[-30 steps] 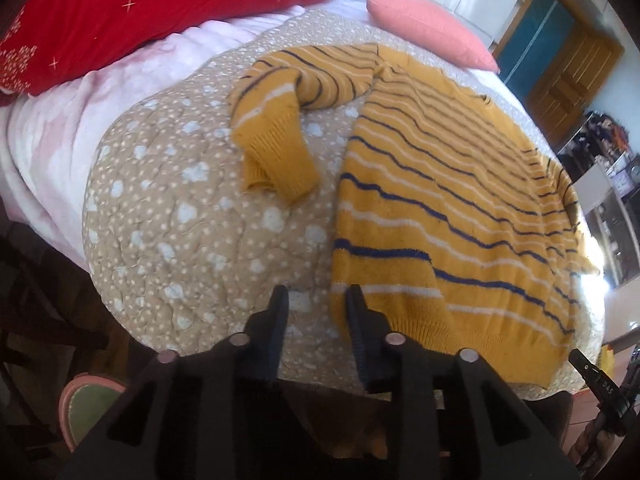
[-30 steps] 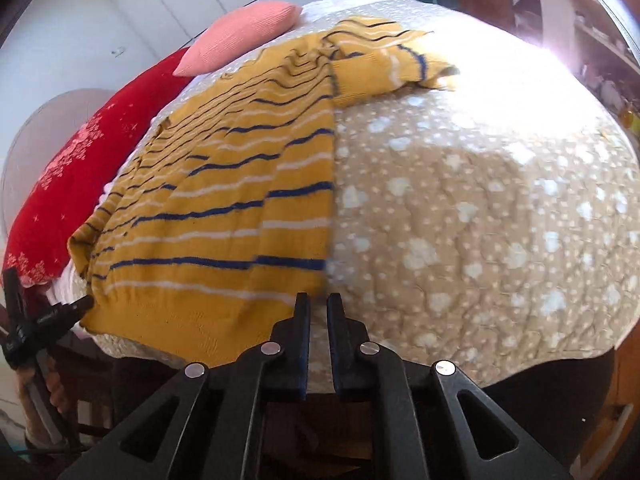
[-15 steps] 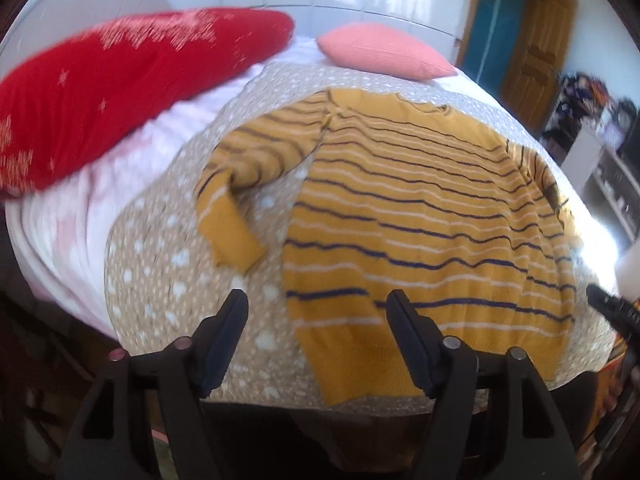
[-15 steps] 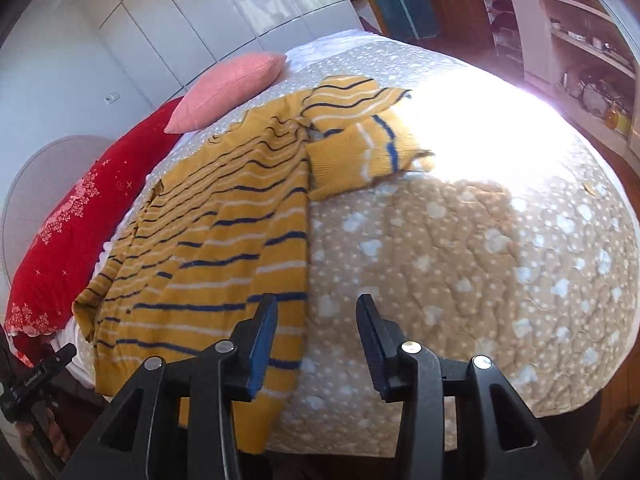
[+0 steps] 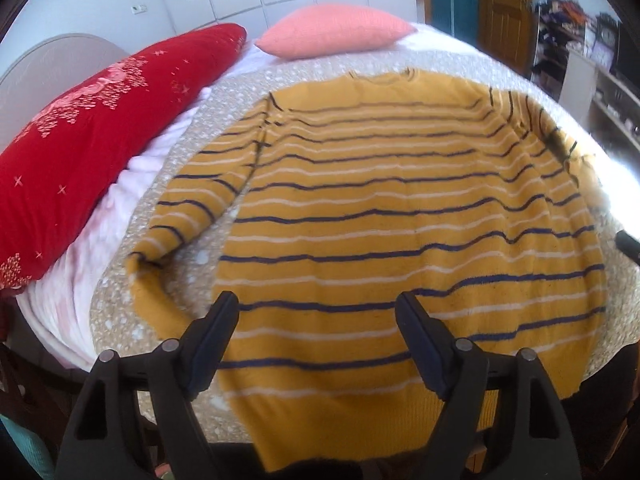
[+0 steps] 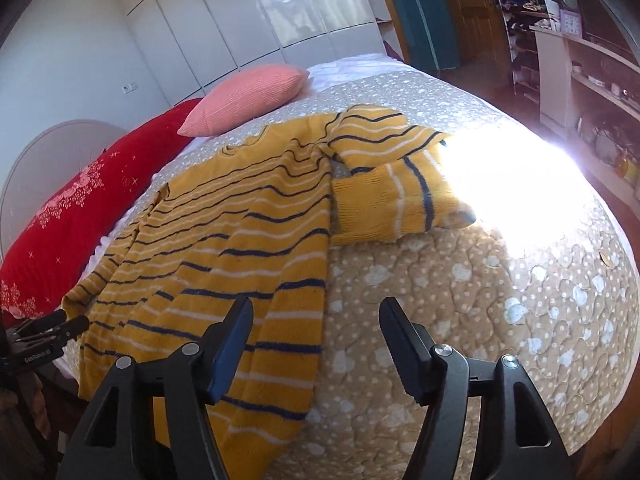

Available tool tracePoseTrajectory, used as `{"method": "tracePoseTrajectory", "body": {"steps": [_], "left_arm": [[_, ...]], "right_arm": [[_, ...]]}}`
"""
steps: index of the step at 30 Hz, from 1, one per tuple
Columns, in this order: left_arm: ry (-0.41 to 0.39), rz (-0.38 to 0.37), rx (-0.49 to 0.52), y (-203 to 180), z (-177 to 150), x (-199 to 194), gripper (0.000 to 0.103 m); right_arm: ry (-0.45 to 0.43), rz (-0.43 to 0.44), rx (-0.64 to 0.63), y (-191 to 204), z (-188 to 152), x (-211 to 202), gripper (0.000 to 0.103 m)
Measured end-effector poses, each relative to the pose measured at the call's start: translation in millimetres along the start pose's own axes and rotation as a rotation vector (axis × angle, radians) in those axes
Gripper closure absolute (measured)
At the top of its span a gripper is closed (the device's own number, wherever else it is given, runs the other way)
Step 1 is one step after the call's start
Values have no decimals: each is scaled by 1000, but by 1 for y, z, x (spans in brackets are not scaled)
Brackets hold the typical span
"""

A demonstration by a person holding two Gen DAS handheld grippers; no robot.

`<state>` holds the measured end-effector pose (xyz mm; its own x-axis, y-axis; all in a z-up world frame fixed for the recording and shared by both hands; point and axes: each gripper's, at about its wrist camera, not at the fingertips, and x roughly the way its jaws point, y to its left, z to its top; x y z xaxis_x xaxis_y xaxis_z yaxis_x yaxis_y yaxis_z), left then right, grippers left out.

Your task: Fold small clothes

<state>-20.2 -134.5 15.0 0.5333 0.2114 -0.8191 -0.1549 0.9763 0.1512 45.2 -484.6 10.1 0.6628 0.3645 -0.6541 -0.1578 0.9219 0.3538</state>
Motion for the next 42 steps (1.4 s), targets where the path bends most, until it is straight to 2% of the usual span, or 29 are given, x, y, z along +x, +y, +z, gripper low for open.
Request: {"method": "tracePoseTrajectory", "body": {"steps": [10,14,18,25,29,32,34,36,38,39,40,42], "left_arm": [[144,-11,-7,-21,-2,38,22],[162,7,-19,-21,-2,42,13],[185,-13,-73,-12,-5,48,7],[181,-21,-91,-11,-8,49,4],[177,-21,-89,-11,-9,49,3],[178,-24,-91,-10,-9,49,3],[177,-25,-90,-10,-8,50,3],[176,-28,-91,-9,-8,51,2],[176,-30,-92,-9,-8,51,2],[176,-33,-91,-8,-8,51,2],[176,-35,-90,-8,-8,51,2],[176,-40,-89,-8,-8,51,2]], "right_arm": [[-32,-25,76,-31,-2,-9,27],[-33,-22,88,-36,-2,-7,26],[-33,-35,68,-37,1,-3,26],[-100,-107,-88,-24,23,1,25],[-127,-134,-241,-6,33,15,25],[-109,-157,-325,3,39,37,26],[-64,-149,-348,3,45,58,32],[-14,-179,-368,0,47,79,35],[7,-194,-378,-3,51,91,53],[5,-194,-363,-6,56,90,76],[1,-170,-317,-13,66,83,94],[-68,-151,-201,-31,83,59,94]]}}
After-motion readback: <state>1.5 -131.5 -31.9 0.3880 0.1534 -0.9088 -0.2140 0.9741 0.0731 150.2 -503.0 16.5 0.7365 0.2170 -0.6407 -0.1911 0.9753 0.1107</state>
